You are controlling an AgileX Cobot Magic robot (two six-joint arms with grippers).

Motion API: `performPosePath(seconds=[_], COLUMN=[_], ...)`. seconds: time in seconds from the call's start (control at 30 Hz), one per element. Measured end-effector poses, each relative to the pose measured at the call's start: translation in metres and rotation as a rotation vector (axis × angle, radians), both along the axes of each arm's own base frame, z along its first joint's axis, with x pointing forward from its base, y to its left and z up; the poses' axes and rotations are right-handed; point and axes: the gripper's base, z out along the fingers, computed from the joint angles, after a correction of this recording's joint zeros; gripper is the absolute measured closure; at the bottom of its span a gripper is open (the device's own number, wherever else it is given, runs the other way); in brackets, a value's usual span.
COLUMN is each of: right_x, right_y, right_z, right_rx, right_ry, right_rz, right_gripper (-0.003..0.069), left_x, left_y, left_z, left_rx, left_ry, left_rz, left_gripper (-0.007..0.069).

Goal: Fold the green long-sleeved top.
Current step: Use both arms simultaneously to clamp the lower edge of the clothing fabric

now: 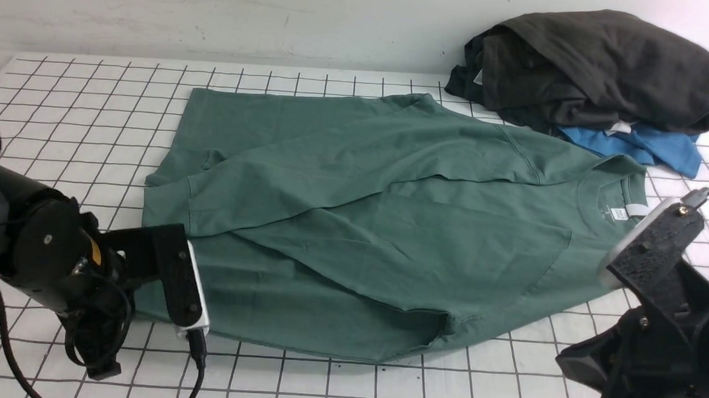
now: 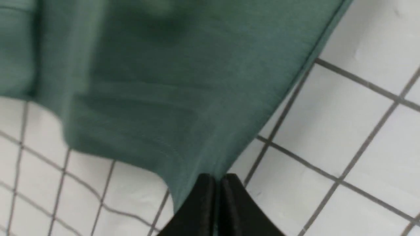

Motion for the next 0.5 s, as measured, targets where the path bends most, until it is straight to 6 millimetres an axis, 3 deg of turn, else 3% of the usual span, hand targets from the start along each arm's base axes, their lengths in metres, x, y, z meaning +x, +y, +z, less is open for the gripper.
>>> performPosePath(seconds=[0.23, 0.33, 0.47, 0.5], right_x=[0.012, 0.041, 0.077, 0.092], right_y=[0.002, 0.002, -0.003, -0.007], right_z=[0.018, 0.021, 0.007, -0.003], right_rx=[-0.104, -0.309, -0.509, -0.578], right_ry=[-0.004, -0.060, -0.107, -0.112], right_rz=[0.076, 0.146, 0.168, 0.169], right_gripper=[0.0665, 0.0617, 0.0509, 0.0452], left_x=[-0.013, -0.015, -0.015, -0.015], left_y=[0.004, 0.006, 0.008, 0.008], left_z=[0.027, 0.030, 0.031, 0.031], left_rx=[-0.104, -0.122, -0.127, -0.131], left_ry=[-0.068, -0.076, -0.085, -0.086], left_rz=[0.213, 0.299, 0.354, 0.372], left_gripper=[0.0631, 0.0631, 0.0631, 0.0631])
